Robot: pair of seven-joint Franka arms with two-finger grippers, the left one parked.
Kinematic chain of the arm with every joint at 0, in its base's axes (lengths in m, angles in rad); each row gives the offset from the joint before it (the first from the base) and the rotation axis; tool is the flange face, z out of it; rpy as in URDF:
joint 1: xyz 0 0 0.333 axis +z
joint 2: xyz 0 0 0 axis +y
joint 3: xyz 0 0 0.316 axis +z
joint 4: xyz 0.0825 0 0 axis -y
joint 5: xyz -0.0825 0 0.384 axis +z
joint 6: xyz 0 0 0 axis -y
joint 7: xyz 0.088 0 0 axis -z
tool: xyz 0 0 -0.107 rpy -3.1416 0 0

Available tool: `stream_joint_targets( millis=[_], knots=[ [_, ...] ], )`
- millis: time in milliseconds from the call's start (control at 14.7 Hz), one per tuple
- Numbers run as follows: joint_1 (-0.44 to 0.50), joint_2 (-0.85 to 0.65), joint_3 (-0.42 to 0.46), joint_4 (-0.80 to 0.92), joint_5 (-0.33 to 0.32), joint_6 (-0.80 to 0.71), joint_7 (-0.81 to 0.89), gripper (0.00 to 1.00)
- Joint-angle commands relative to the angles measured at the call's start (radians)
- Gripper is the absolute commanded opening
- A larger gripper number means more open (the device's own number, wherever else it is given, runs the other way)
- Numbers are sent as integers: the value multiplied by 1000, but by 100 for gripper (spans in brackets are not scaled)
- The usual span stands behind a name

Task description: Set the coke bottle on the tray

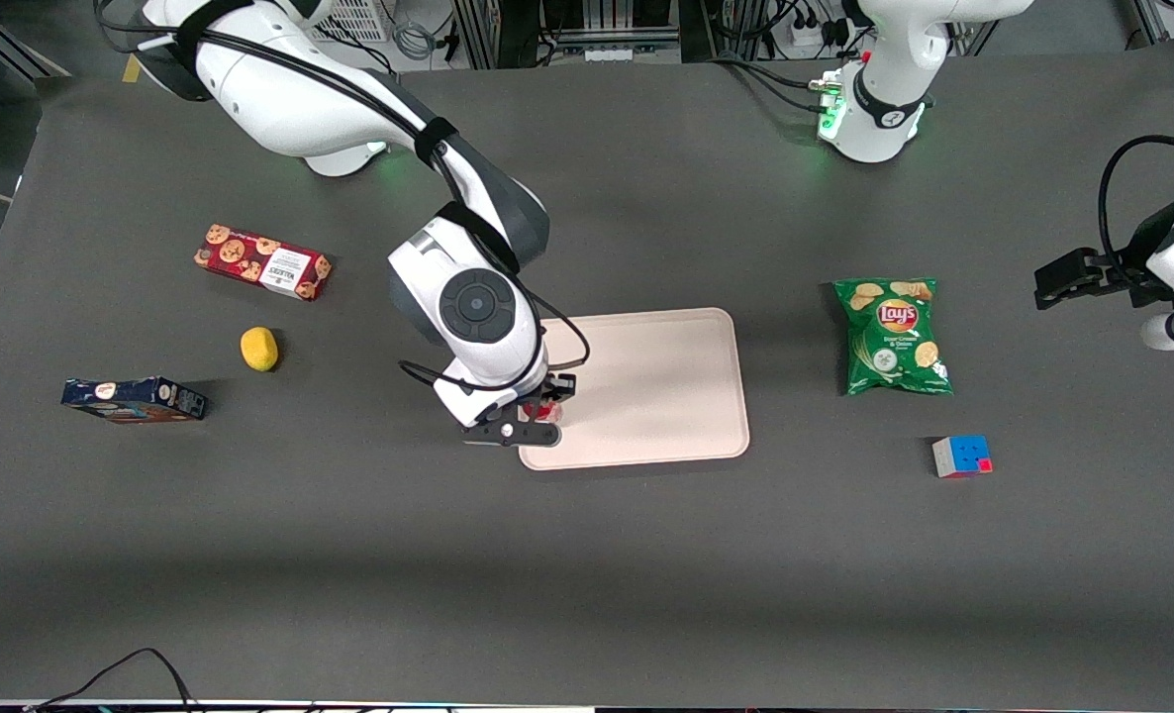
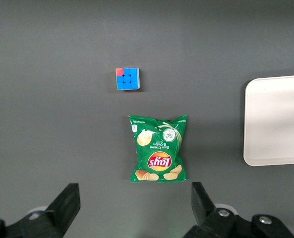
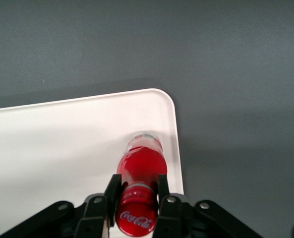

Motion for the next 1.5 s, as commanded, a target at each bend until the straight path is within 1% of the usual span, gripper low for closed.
stream_joint_targets(
  millis=[0,68,136,273,409,614,682,750,886,955,1023,1091,1227,1364,1432],
  knots=[
    [6,-3,4,-15,-39,36,41,46],
    [6,-3,4,-15,-39,37,43,75],
    [6,-3,4,-15,-38,37,59,100],
    [1,-25,4,-14,-36,36,95,100],
    [-29,-102,5,-17,-27,28,101,100],
    [-132,-271,16,-112,-24,30,66,100],
    [-169,-328,17,-155,-24,33,26,100],
    [-213,-379,19,-196,-10,31,-55,100],
    [-304,-481,5,-276,107,30,-269,100],
    [-344,-533,-18,-325,135,28,-352,100],
    [-361,-590,-50,-371,142,22,-423,100],
    [-368,-636,-94,-417,166,10,-480,100],
    [-391,-716,-177,-486,249,-37,-581,100],
    [-405,-743,-237,-488,257,-115,-705,100],
    [-405,-741,-271,-465,257,-164,-736,100]
  ],
)
